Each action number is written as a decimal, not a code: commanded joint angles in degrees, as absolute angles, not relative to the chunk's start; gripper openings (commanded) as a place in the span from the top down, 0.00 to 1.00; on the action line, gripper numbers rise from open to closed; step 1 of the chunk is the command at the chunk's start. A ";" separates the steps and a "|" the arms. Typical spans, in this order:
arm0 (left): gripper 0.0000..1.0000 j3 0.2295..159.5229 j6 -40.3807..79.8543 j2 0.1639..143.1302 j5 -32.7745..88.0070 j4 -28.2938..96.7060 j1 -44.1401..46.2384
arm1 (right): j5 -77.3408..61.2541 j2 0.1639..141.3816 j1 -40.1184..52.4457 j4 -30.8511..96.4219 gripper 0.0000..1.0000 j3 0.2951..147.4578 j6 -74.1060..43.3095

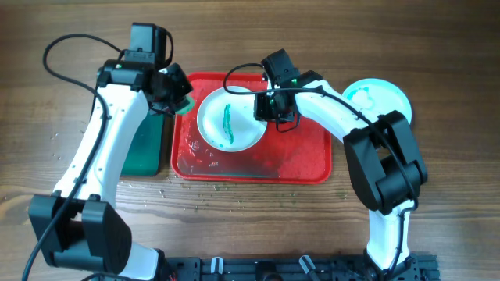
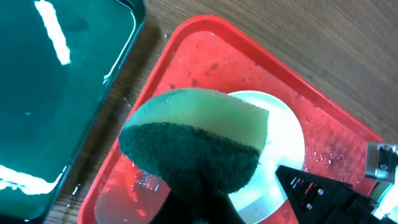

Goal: Clean dirty plates on tray and stack at the side
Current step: 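Hold the last plate with the right gripper and bring the sponge over, then scrub the plate with the sponge in the left gripper while right holds it, then lift the plate with the right gripper and tilt it up off the tray, then carry the plate right and lower it onto the stacked plates, then lower the green sponge into the green tray with the left gripper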

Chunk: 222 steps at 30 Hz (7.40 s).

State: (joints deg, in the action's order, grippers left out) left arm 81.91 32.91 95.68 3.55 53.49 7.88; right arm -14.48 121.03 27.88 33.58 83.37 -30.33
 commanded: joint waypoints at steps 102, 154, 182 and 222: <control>0.96 81.60 31.00 123.98 -17.04 36.58 17.67 | -17.87 123.46 27.79 35.05 0.96 82.89 -26.92; 0.96 89.86 21.67 100.36 17.06 54.52 -0.86 | 87.13 98.35 54.26 47.79 0.96 83.46 -9.26; 0.96 89.86 21.65 100.36 16.86 59.24 -0.86 | -0.34 95.04 8.51 51.55 0.96 83.55 -30.68; 0.96 79.05 32.23 99.68 -4.43 57.98 -7.88 | -12.93 98.80 10.72 46.94 0.36 80.25 -15.07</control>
